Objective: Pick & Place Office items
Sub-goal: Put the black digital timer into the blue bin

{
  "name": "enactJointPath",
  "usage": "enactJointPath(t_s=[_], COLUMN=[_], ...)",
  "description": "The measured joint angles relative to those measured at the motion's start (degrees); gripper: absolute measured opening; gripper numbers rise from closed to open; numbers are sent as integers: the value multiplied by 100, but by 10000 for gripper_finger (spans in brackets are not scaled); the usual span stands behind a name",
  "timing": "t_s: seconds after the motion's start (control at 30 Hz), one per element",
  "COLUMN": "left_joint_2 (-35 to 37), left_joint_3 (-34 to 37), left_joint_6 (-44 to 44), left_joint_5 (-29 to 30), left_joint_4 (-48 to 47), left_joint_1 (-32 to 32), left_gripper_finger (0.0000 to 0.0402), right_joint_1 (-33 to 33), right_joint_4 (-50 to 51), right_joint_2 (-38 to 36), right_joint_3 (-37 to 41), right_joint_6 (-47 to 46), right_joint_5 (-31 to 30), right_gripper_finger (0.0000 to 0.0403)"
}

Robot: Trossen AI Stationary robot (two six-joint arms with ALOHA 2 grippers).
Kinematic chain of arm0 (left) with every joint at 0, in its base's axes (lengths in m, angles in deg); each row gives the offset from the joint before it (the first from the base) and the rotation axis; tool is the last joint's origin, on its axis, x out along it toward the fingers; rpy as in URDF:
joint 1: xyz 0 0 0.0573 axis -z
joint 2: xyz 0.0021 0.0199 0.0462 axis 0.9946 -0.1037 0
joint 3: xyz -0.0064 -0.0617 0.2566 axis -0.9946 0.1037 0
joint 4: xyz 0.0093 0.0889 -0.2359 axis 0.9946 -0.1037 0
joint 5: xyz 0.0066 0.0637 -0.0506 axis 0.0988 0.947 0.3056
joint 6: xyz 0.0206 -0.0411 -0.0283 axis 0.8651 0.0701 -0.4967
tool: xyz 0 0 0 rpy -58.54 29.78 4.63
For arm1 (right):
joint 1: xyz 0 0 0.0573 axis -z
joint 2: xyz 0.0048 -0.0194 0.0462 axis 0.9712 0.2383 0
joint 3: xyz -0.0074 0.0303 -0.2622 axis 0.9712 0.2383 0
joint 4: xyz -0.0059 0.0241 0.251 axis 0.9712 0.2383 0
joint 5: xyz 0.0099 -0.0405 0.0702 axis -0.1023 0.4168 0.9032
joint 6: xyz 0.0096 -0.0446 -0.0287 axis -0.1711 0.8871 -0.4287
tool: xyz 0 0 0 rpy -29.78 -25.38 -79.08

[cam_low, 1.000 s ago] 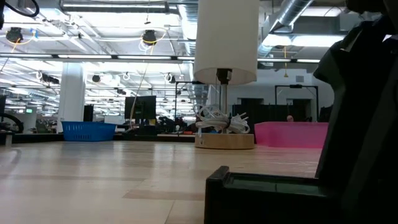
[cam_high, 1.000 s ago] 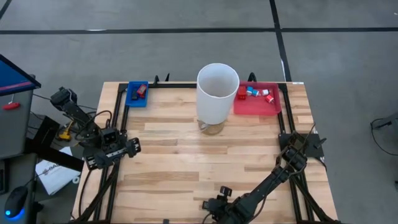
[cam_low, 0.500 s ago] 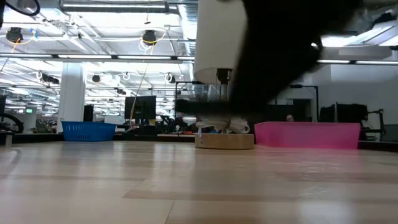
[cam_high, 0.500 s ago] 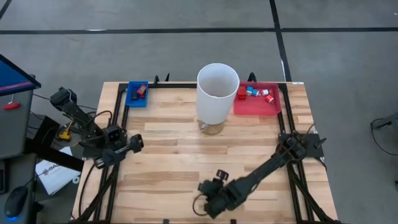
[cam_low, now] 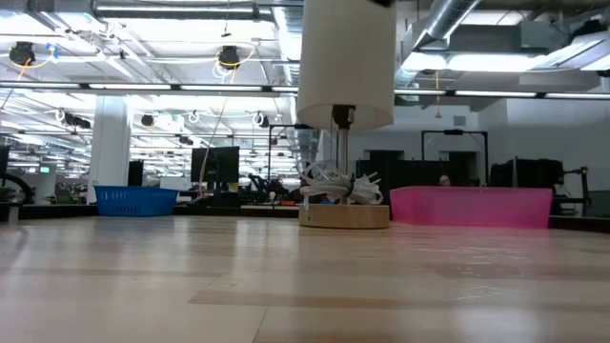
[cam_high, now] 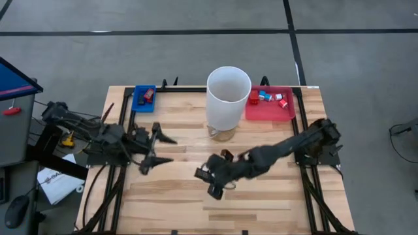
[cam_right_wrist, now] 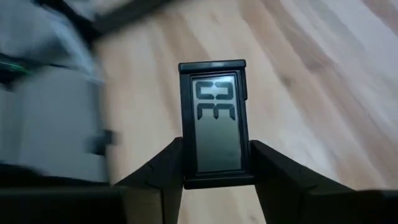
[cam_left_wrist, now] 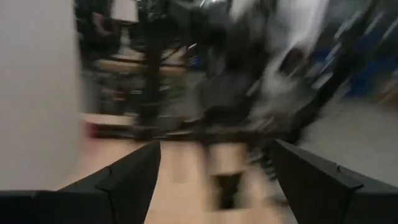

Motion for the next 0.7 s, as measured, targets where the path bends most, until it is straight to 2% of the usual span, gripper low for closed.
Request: enactJointPath(t_s=[0.13, 0.23, 0.37, 0.47, 0.7], left_joint_2=[-391, -694, -917, -907, -734], left_joint_3=[-711, -1047, -1400, -1550, -1611], left_joint_6=[1758, 2618, 3352, 3891, 4025], left_joint_5=[-54, -391, -722, -752, -755], left_joint_4=[-932, -1318, -1692, -2203, -2533], left_joint_1=[-508, -761, -749, -643, -624], left_gripper_finger=[301, 301, 301, 301, 301], right_joint_1=[417, 735, 1027, 1131, 1290], right_joint_4=[-648, -1162, -1769, -2040, -2342], right_joint_2=[-340, -429, -505, -547, -582], right_joint_3=[-10, -10, -10, -8, -15], right_joint_6=[71, -129, -407, -536, -813], right_joint_5=[1022, 1683, 2273, 2527, 3295], right_gripper_finger=[150, 158, 162, 156, 156])
